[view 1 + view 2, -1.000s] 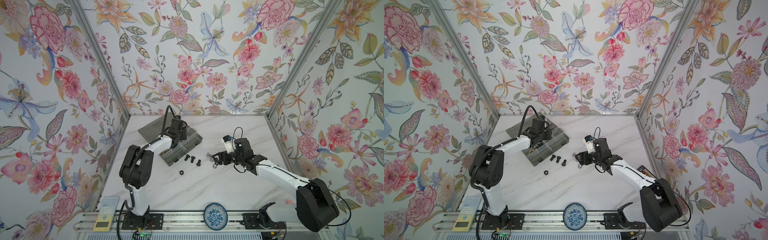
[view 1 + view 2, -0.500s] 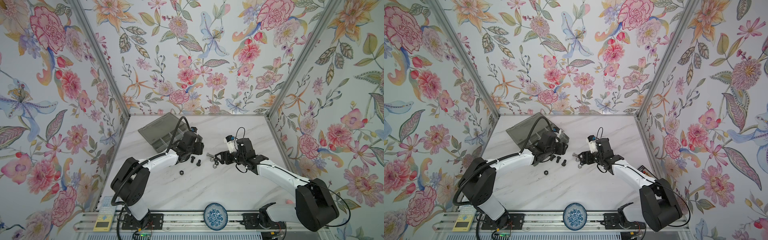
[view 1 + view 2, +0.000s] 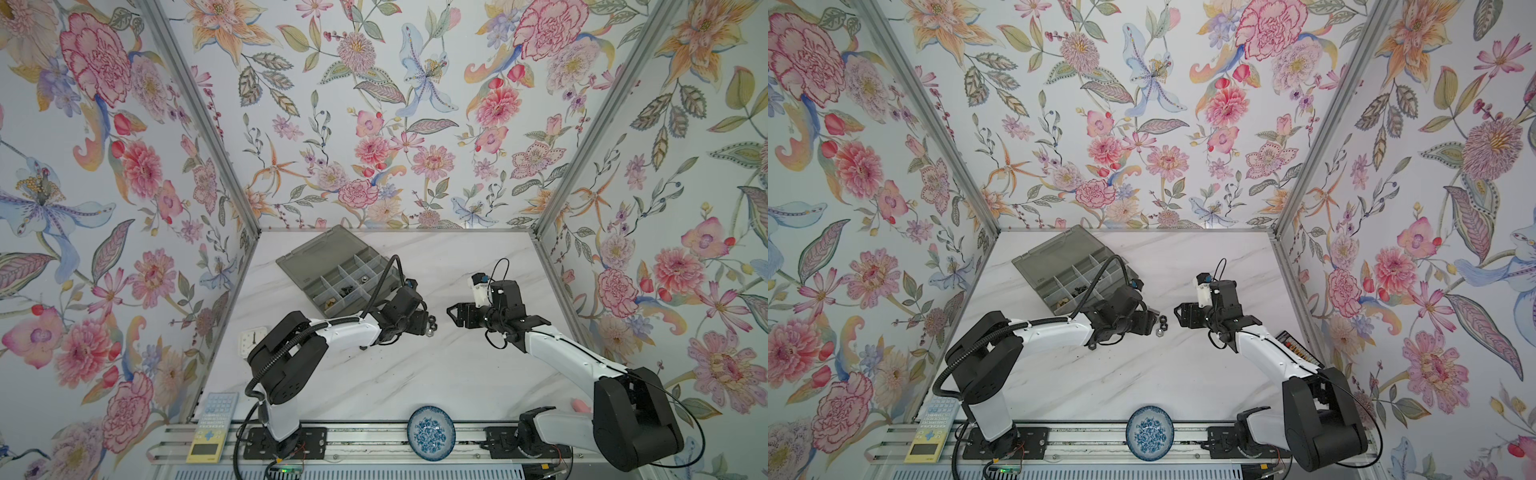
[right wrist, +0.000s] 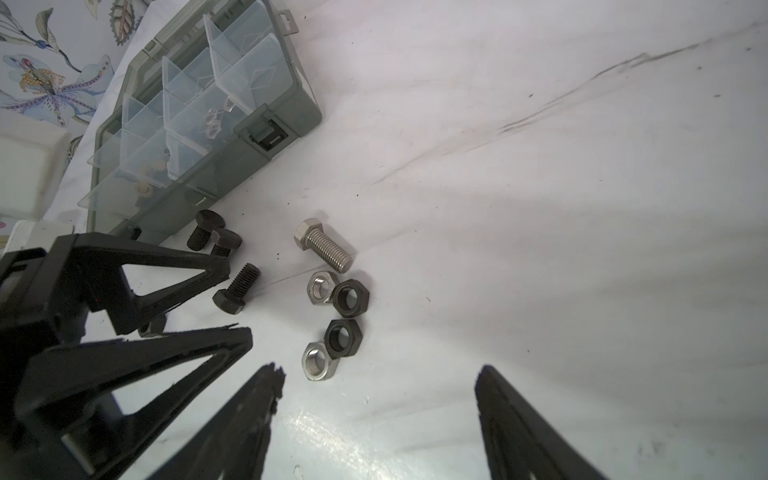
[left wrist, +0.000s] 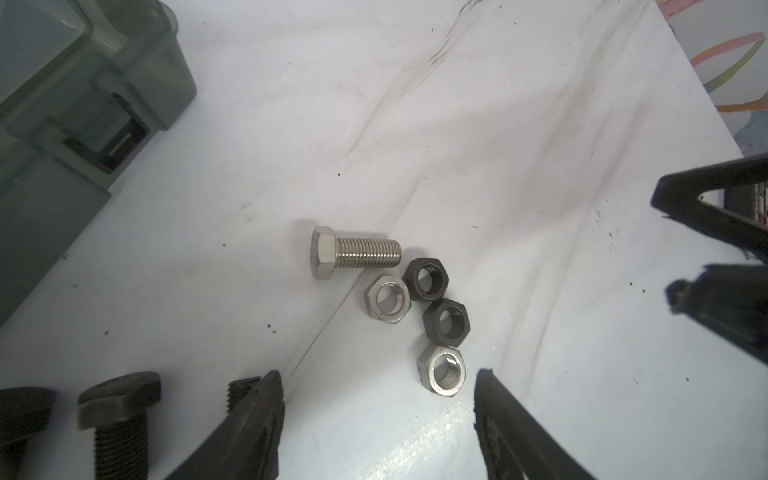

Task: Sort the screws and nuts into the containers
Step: 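Withdraw the left gripper from the box toward the remaining silver nuts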

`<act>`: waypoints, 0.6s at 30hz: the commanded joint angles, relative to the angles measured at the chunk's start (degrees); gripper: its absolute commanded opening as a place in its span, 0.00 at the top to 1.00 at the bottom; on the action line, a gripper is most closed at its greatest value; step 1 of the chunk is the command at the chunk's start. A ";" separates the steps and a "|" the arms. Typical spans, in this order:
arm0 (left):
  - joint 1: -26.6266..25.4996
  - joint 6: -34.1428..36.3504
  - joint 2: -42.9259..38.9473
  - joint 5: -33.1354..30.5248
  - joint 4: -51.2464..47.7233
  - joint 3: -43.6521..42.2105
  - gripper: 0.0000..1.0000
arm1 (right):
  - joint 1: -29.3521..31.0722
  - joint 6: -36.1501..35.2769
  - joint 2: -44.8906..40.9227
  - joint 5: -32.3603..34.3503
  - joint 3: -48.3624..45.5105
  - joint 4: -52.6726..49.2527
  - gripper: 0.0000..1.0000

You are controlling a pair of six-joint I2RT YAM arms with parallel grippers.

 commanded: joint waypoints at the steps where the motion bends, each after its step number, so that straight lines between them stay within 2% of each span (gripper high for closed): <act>1: -1.66 -1.00 2.02 -2.35 -1.47 2.53 0.25 | -1.48 1.20 -1.54 -0.65 -1.38 -0.43 0.23; 18: -5.68 -0.92 9.49 -3.69 -6.81 9.01 0.25 | -3.31 2.36 -3.23 -3.36 -2.89 1.00 0.21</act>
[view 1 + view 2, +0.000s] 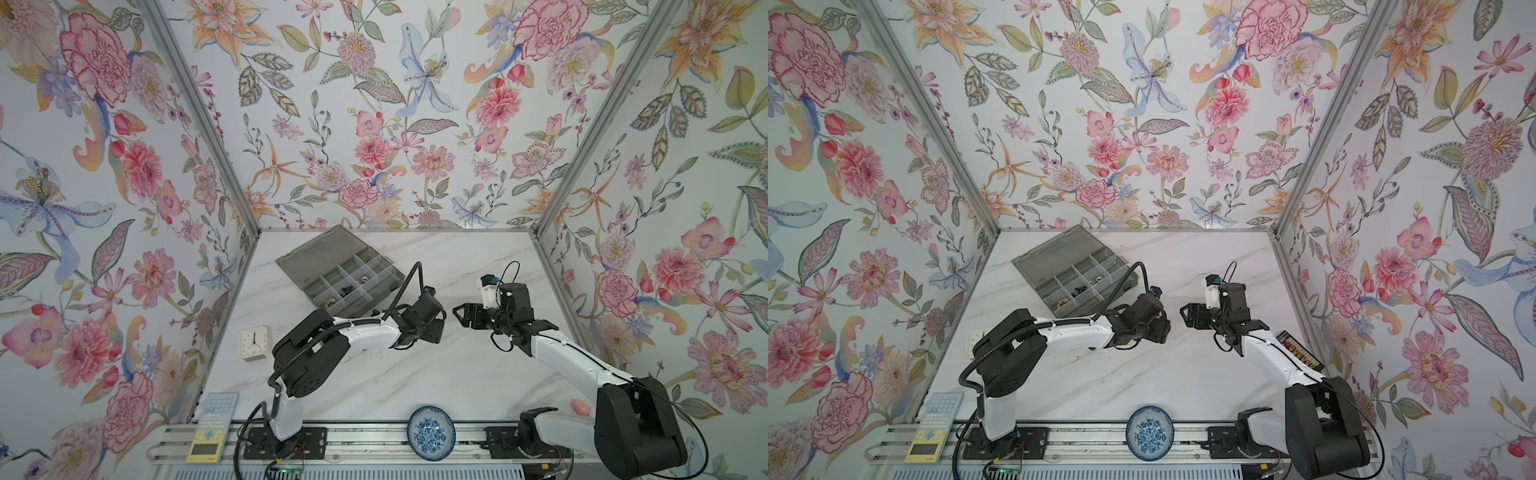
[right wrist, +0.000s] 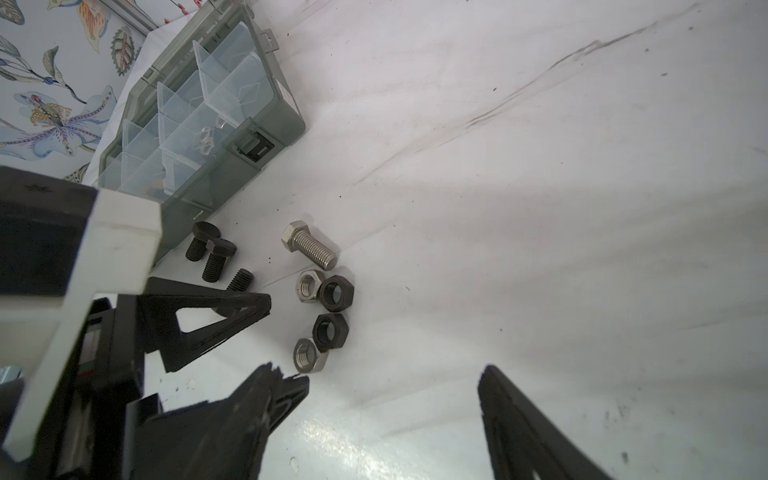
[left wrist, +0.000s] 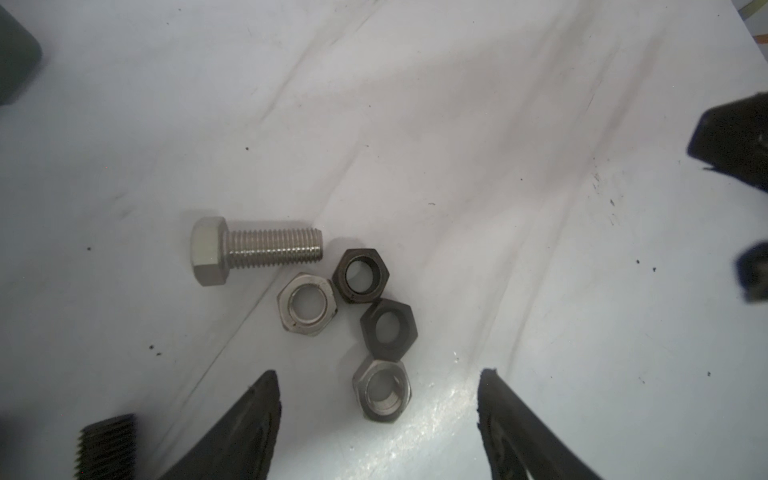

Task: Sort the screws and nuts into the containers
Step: 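Withdraw the left gripper from the box toward the remaining silver nuts, then lower the left gripper and close it on another silver hex nut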

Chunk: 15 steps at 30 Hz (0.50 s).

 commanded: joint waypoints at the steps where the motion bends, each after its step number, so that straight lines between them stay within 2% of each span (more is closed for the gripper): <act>1: -0.73 -0.64 2.15 -1.81 -2.65 1.39 0.26 | -0.38 0.75 -1.19 -1.24 -0.70 0.57 0.21; 6: -0.81 -0.87 3.53 -2.46 -4.54 2.66 0.31 | -0.73 0.99 -1.40 -1.71 -0.87 0.74 0.21; 15: -0.98 -0.77 5.39 -3.46 -6.74 4.60 0.31 | -1.00 1.20 -1.17 -2.47 -1.05 1.30 0.20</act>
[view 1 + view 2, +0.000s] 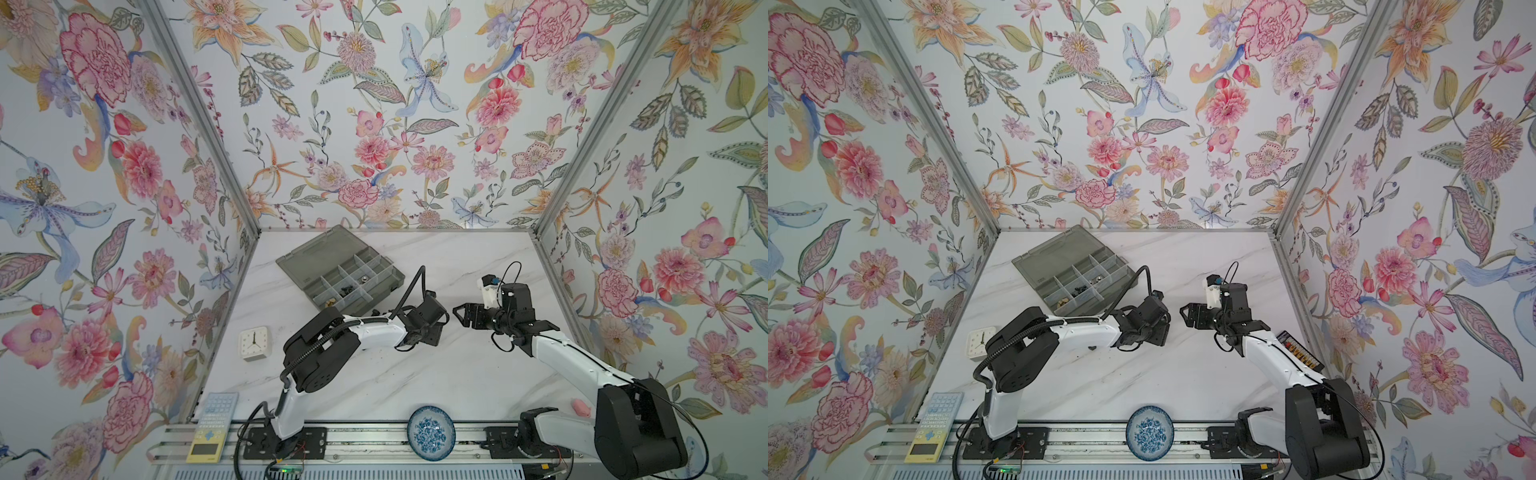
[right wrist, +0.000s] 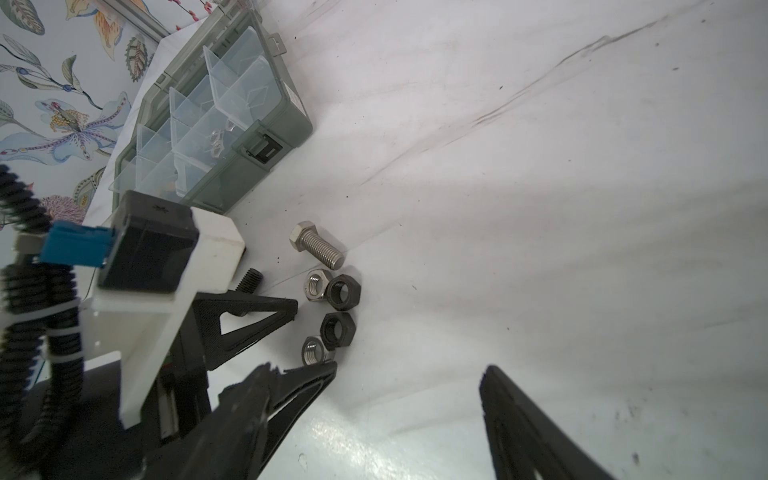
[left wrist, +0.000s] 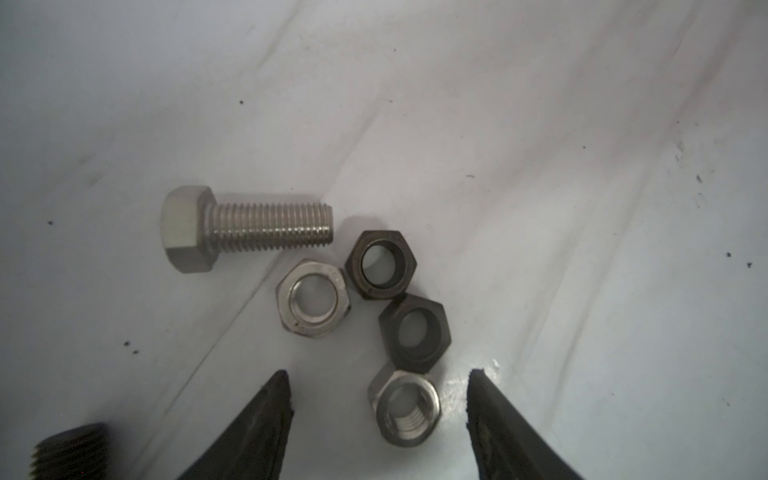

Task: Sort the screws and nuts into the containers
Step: 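Lower the left gripper and close it on another silver hex nut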

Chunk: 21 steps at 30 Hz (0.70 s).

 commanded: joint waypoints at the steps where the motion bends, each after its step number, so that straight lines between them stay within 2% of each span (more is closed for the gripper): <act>1: -0.72 -0.05 1.59 -1.84 -2.79 1.64 0.31 | -0.38 0.68 -0.95 -0.79 -0.83 1.08 0.19; 5: -0.83 0.19 1.89 -2.48 -4.00 2.58 0.34 | -0.38 0.85 -0.78 -1.07 -0.92 1.38 0.18; 12: -1.16 0.26 2.20 -2.40 -4.57 2.77 0.58 | -0.56 0.95 -0.81 -1.34 -1.19 1.67 0.13; 21: -1.35 0.17 2.54 -2.02 -4.38 2.39 0.74 | -0.74 1.21 -0.85 -1.77 -1.45 1.80 0.13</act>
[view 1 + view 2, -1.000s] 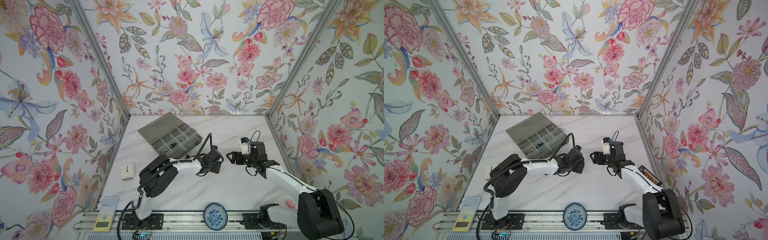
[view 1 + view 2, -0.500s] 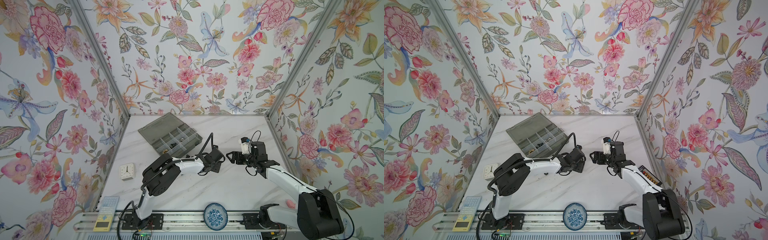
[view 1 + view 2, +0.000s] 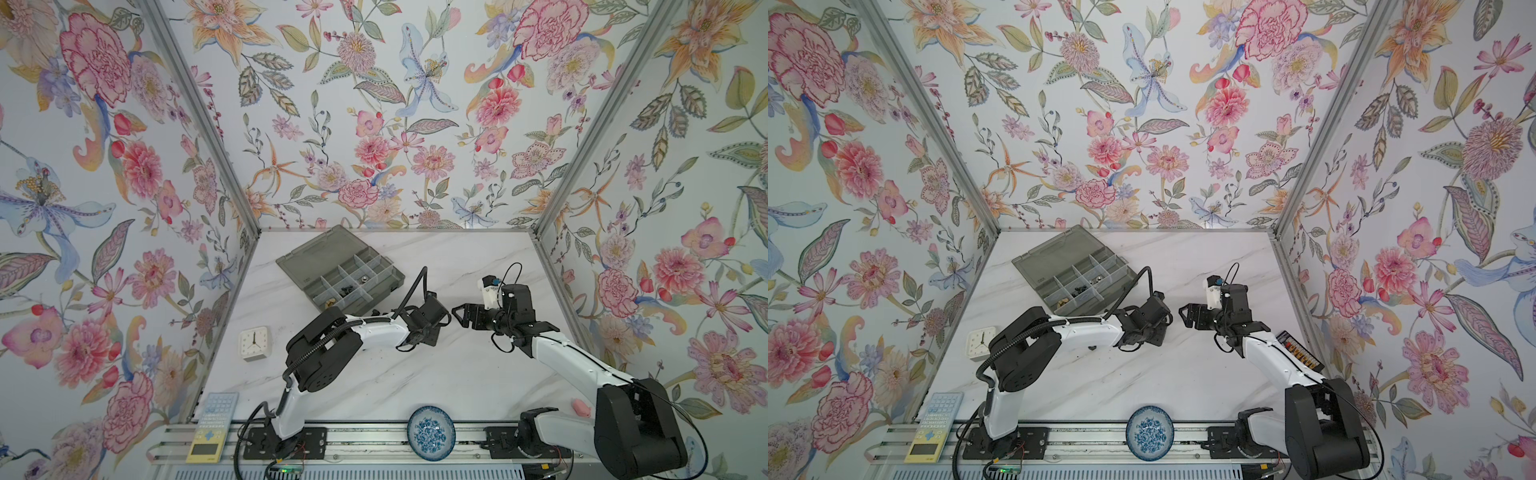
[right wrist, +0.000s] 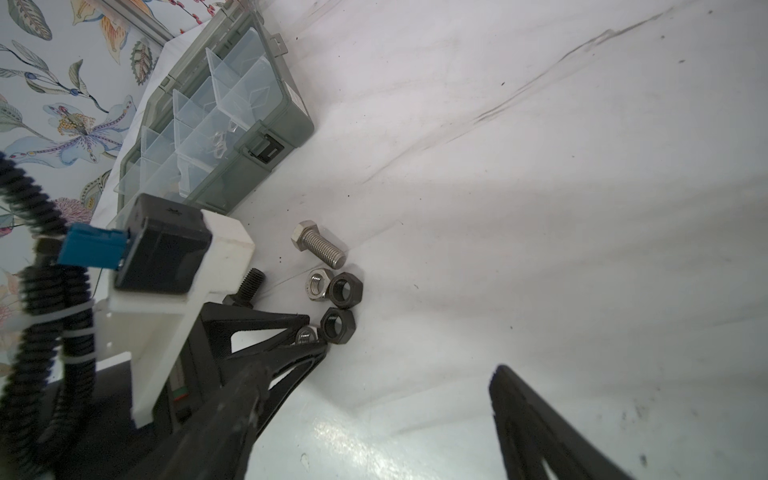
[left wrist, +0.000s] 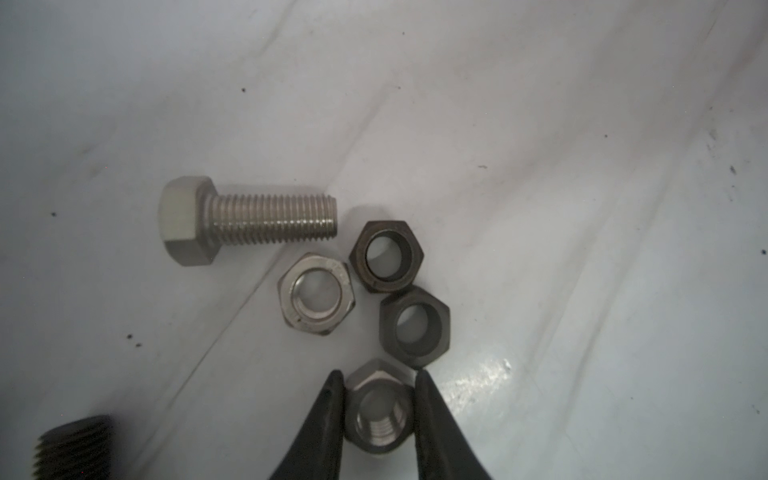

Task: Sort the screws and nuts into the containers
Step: 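Lower the left gripper and close it on another silver hex nut, then lift the silver hex nut and carry it over the same compartment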

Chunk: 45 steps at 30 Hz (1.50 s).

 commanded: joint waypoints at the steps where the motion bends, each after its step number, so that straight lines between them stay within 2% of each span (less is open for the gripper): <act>1: -0.90 0.10 1.56 -0.85 -1.82 0.88 0.76 | -0.45 0.58 -0.86 -1.14 -0.73 0.87 0.12; 5: -0.89 0.18 0.67 -1.29 -1.77 0.39 0.92 | -0.47 0.72 -0.85 -1.39 -0.75 1.01 0.12; 8: -0.91 0.32 -0.44 -1.70 -1.74 -0.13 1.00 | -0.41 0.76 -0.82 -1.49 -0.81 1.15 0.12; 25: 0.39 2.69 -8.15 -3.16 -2.20 -2.12 1.00 | -0.63 0.82 -1.04 -1.76 -1.12 1.15 0.10; 30: 4.46 4.98 -12.28 -1.93 -0.67 -4.84 1.00 | -0.71 0.92 -1.04 -1.93 -1.20 1.30 0.09; 35: 11.03 9.09 -16.17 -3.79 -1.78 -5.25 1.00 | -0.72 1.23 -0.69 -2.46 -1.30 1.74 0.09; 45: 22.70 14.48 -16.65 -3.52 -1.06 -1.02 1.00 | -0.63 2.79 0.49 -3.68 -1.37 3.41 0.07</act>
